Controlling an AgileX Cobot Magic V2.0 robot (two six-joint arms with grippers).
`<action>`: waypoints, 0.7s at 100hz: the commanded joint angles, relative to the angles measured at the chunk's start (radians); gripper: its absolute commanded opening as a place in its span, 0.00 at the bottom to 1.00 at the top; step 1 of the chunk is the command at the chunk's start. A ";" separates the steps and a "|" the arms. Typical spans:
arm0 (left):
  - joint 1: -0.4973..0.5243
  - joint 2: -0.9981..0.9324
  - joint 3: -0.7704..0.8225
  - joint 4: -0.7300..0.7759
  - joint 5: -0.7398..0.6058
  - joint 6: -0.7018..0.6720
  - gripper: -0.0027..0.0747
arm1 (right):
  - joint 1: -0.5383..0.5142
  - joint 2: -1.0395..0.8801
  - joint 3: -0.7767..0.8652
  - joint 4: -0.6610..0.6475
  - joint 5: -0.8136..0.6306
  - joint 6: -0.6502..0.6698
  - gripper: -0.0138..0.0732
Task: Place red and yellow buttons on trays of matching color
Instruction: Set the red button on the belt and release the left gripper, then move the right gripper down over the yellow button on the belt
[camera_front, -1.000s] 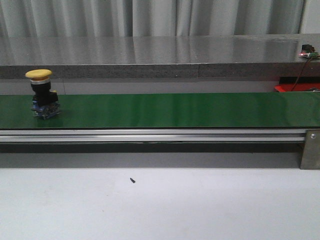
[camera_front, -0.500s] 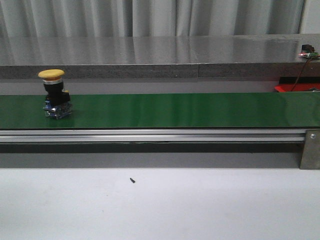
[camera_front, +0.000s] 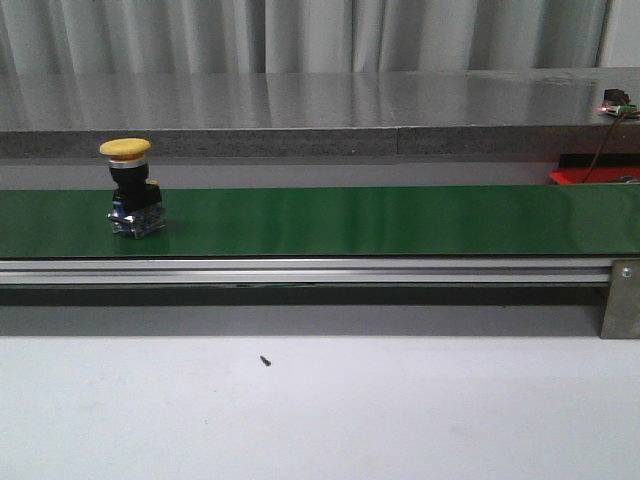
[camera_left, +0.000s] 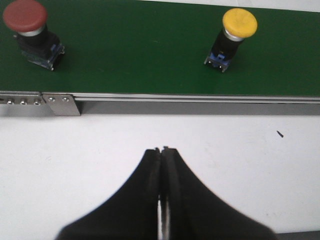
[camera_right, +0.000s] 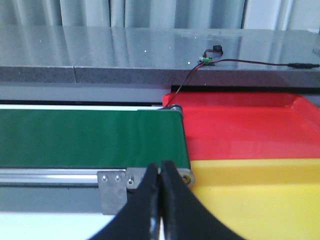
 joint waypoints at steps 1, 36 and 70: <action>-0.009 -0.074 0.027 -0.021 -0.045 0.000 0.01 | -0.001 -0.018 -0.027 0.001 -0.140 0.000 0.08; -0.009 -0.344 0.183 -0.002 -0.027 0.000 0.01 | 0.000 0.185 -0.253 0.007 0.075 0.000 0.08; -0.009 -0.471 0.197 0.002 -0.027 0.000 0.01 | 0.000 0.557 -0.529 0.007 0.248 -0.037 0.08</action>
